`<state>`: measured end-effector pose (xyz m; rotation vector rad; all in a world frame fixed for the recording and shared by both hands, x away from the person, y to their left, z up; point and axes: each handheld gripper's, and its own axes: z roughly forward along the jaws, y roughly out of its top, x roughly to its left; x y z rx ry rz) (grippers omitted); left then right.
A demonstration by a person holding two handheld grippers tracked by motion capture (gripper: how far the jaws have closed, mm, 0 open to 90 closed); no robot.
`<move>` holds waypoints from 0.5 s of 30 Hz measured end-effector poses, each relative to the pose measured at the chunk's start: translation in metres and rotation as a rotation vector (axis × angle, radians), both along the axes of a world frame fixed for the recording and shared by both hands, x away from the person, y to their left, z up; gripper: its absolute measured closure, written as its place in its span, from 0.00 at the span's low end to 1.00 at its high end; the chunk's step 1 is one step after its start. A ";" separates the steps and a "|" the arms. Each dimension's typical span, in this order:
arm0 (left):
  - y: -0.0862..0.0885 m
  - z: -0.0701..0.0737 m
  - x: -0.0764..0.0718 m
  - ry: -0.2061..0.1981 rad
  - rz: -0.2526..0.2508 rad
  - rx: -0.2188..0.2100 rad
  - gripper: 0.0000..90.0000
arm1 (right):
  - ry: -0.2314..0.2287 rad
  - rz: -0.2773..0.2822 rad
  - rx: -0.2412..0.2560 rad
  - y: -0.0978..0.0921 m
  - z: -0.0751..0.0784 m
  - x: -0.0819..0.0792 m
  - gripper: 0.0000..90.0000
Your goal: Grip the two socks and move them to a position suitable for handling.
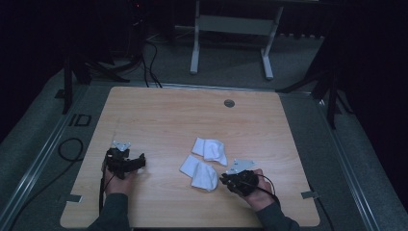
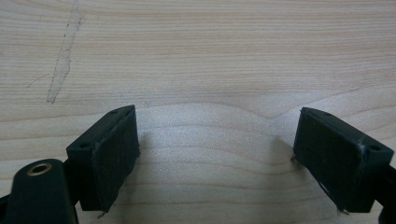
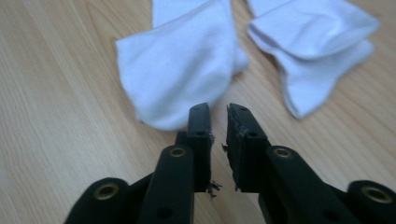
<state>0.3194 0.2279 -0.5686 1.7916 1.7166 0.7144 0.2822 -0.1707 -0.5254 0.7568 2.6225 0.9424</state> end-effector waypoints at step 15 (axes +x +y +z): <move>-0.001 0.000 0.000 -0.001 -0.001 -0.001 0.16 | 0.119 -0.065 -0.038 0.027 -0.012 0.017 0.66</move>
